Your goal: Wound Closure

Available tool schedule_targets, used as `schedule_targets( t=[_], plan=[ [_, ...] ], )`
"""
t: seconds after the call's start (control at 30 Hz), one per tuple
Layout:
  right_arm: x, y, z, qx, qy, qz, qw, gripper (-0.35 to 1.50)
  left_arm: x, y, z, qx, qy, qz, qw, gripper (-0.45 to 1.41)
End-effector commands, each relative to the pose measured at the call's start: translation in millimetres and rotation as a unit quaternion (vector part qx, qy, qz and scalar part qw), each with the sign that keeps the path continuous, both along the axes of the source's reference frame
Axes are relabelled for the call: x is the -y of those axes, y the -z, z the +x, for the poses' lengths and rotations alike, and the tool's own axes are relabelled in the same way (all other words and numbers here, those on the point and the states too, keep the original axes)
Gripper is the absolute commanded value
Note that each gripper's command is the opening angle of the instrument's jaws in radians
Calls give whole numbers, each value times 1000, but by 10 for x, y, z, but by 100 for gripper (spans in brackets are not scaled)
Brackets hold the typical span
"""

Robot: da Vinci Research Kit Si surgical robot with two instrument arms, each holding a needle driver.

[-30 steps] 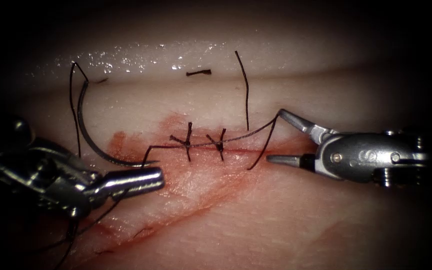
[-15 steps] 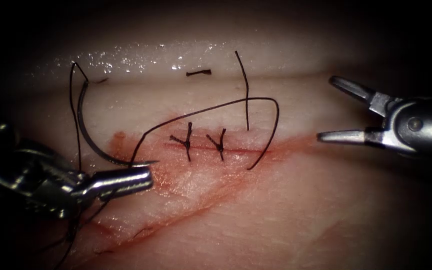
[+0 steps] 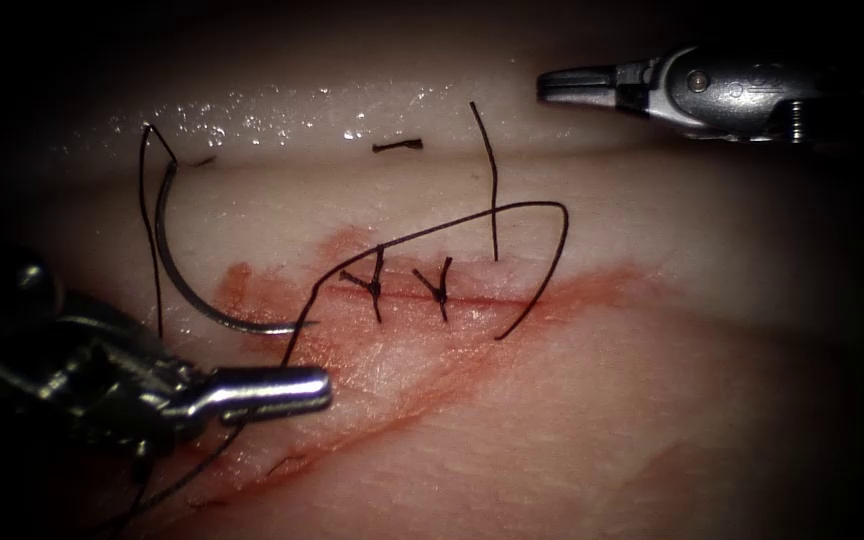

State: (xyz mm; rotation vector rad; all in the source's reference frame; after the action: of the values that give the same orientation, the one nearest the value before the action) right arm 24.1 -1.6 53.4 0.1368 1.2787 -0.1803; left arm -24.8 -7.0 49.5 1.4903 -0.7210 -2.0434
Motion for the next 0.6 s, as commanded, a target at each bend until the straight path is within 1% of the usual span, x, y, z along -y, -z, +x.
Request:
schedule_targets(
  t=[0.03,0.13,0.17,0.2,0.23,0.27,0.3,0.33,0.37,0.43,0.47,0.53,0.57,0.6],
  plan=[
    [5,-18,16,0,7,-1,1000,-35,-3,-4,-5,4,-1,3,1000,-45],
    [21,-41,26,1,20,5,1000,-35,-12,0,-4,16,-2,7,1000,-45],
    [21,-41,26,1,20,5,1000,-35,-12,0,-4,16,-2,7,1000,-45],
    [33,-58,31,6,24,7,1000,-35,-17,2,-4,27,-5,9,1000,-45],
    [38,-65,32,8,27,8,1000,-35,-19,3,-4,32,-6,10,999,-45],
    [38,-65,32,8,27,8,1000,-35,-19,3,-4,32,-6,10,999,-45],
    [51,-78,35,10,30,5,999,-35,-21,6,-4,35,-7,11,999,-45],
    [55,-83,36,10,31,2,999,-35,-23,7,-5,39,-5,12,999,-45],
    [55,-83,36,10,31,2,999,-35,-23,7,-5,39,-5,12,999,-45],
    [64,-89,39,8,33,-4,999,-35,-27,9,-6,44,-5,4,999,-45],
    [74,-93,43,6,34,-12,999,-35,-33,11,-8,48,-1,-3,999,-45],
    [77,-93,45,6,33,-11,999,-35,-37,11,-9,52,2,-9,999,-45],
    [84,-90,50,5,33,-12,999,-35,-46,9,-12,61,10,-17,998,-45],
    [84,-90,50,5,33,-12,999,-35,-46,9,-12,61,10,-17,998,-45]
  ],
)
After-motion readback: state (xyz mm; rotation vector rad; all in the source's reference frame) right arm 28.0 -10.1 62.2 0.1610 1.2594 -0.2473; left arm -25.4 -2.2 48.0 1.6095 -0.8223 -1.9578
